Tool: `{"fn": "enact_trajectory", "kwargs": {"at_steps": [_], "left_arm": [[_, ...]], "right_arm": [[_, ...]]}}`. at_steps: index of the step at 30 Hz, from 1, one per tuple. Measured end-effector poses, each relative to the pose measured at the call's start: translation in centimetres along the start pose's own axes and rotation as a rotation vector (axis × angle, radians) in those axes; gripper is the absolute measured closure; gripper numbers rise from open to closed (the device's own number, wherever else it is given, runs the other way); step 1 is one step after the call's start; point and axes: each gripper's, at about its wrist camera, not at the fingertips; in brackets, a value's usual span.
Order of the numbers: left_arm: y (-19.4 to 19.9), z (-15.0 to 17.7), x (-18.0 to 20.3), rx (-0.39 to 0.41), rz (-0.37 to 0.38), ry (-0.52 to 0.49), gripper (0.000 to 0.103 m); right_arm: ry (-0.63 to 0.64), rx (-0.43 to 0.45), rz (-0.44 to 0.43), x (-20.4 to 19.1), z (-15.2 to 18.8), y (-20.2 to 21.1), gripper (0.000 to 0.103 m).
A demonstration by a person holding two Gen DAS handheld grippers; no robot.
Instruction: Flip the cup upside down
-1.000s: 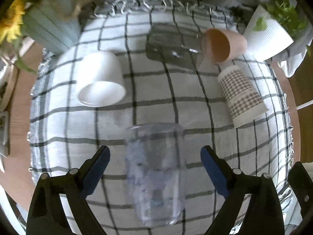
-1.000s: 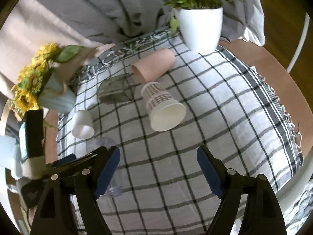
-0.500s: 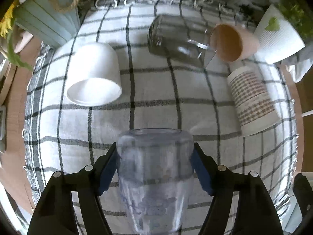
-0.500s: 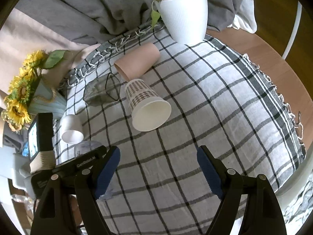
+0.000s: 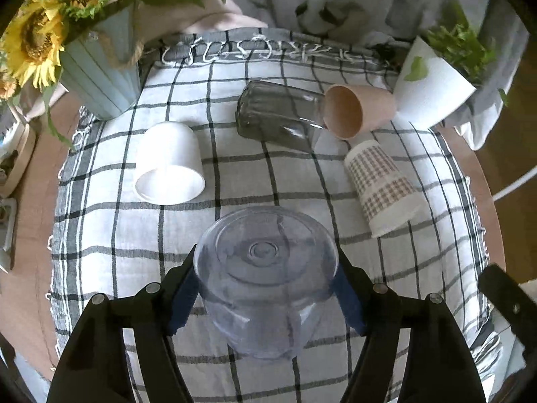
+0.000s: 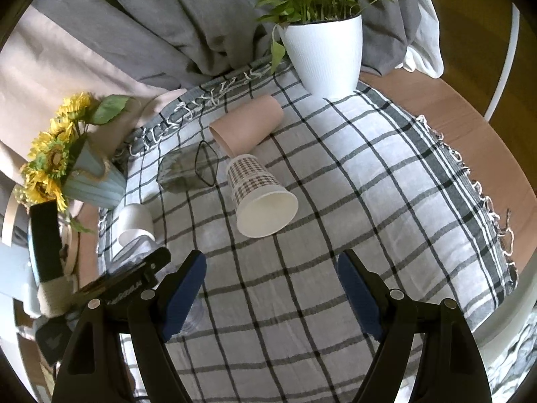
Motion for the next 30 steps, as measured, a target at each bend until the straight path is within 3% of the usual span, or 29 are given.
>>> {"fn": "enact_trajectory", "kwargs": {"at_steps": [10,16,20,23,30], "left_arm": [[2.3,3.9,0.5,0.012,0.005,-0.051,0.032],[2.4,4.4,0.5,0.018,0.007,-0.068,0.031],[2.5,4.3,0.3,0.022,-0.007,-0.064,0.021],[3.2,4.4,0.0,0.035,-0.003,-0.04,0.017],[8.0,5.1,-0.9,0.147,-0.031,0.024,0.006]], "right_arm": [[0.028,-0.011,0.03,0.5,0.9,0.6,0.022],[0.041,-0.018,0.043,0.3,1.5,0.7,0.022],[0.054,-0.017,0.057,-0.1,1.8,0.9,0.022],[0.062,-0.006,0.064,-0.2,1.8,1.4,0.016],[0.101,0.056,0.046,-1.0,2.1,4.7,0.013]]}}
Point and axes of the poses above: each gripper's, at about its wrist camera, not at the fingertips, and y roughly against the way its jaws point, x to its right, z to its underside, and after that the axes turned 3 degrees about -z, right-handed
